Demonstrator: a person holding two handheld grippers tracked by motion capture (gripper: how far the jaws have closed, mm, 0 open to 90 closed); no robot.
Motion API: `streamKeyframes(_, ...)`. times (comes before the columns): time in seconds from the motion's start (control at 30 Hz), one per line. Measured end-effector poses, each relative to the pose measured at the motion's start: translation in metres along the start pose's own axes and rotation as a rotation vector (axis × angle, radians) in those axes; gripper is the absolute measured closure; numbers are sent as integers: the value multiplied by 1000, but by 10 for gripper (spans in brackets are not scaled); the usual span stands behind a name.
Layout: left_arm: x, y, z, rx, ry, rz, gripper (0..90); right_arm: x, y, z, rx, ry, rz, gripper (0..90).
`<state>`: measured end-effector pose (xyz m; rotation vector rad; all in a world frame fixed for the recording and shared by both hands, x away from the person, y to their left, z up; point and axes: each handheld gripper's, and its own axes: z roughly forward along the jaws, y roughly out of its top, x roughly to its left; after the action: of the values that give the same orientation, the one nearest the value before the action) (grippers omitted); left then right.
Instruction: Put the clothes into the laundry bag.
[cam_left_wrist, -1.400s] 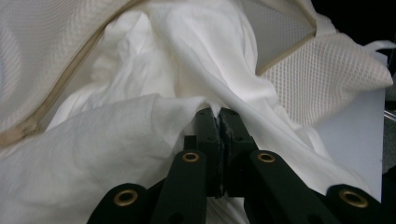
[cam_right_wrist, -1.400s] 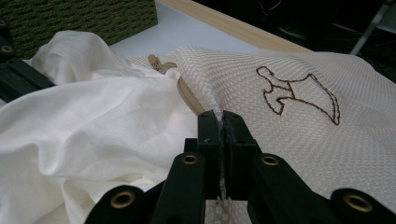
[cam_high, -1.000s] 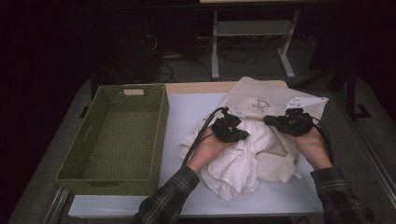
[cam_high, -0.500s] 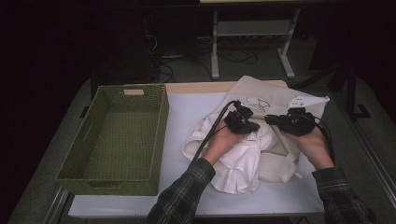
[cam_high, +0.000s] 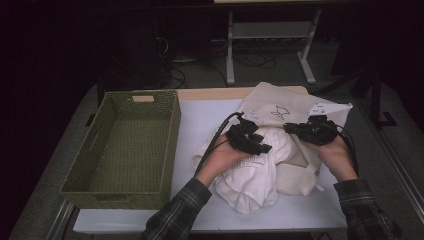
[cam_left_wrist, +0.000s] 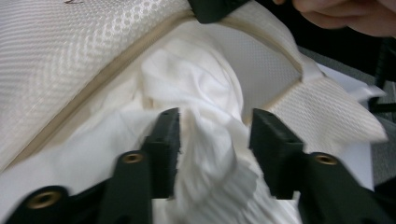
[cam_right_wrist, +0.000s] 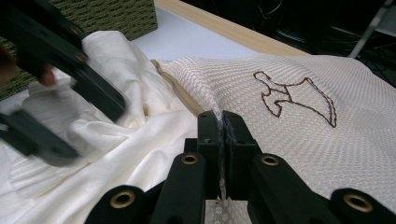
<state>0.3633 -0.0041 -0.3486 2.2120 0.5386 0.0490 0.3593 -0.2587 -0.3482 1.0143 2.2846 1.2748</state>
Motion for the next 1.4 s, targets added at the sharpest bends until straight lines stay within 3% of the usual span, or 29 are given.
streamKeyframes(0.1, -1, -5, -20, -3, 34, 5, 405, 0, 0, 0, 1, 1, 2, 863)
streamKeyframes(0.13, -1, -5, -20, -3, 34, 5, 375, 0, 0, 0, 1, 1, 2, 863)
streamKeyframes(0.27, 6, -19, -45, 7, 102, -12, 302, 1, 0, 1, 4, -1, 2, 863)
streamKeyframes(0.37, 11, -29, -51, 11, 124, -41, 267, 1, 0, 2, 6, -1, 0, 863)
streamKeyframes(0.5, 15, -43, -51, 23, 130, -63, 251, 1, 0, 1, 7, -1, 0, 863)
streamKeyframes(0.57, 18, -56, -45, 44, 130, -96, 243, 0, -1, 1, 8, 0, 2, 863)
streamKeyframes(0.7, 20, -70, -35, 82, 121, -114, 234, 1, -1, 1, 8, 0, 1, 863)
streamKeyframes(0.73, 20, -70, -35, 82, 121, -114, 254, 1, -1, 2, 9, 0, 2, 863)
streamKeyframes(0.77, 22, -76, -30, 107, 92, -119, 307, 1, -1, 2, 9, 1, 2, 863)
streamKeyframes(0.9, 24, -80, -20, 149, 72, -100, 683, 1, -1, 2, 10, 0, 1, 863)
streamKeyframes(0.97, 24, -79, -16, 149, 67, -98, 796, 1, 0, 2, 10, -1, 1, 863)
streamKeyframes(1.1, 18, -71, -7, 148, 42, -70, 842, 1, 0, 2, 11, 0, 1, 863)
streamKeyframes(1.4, 5, -42, 11, 120, 12, -14, 849, 2, 1, 1, 8, 6, -3, 863)
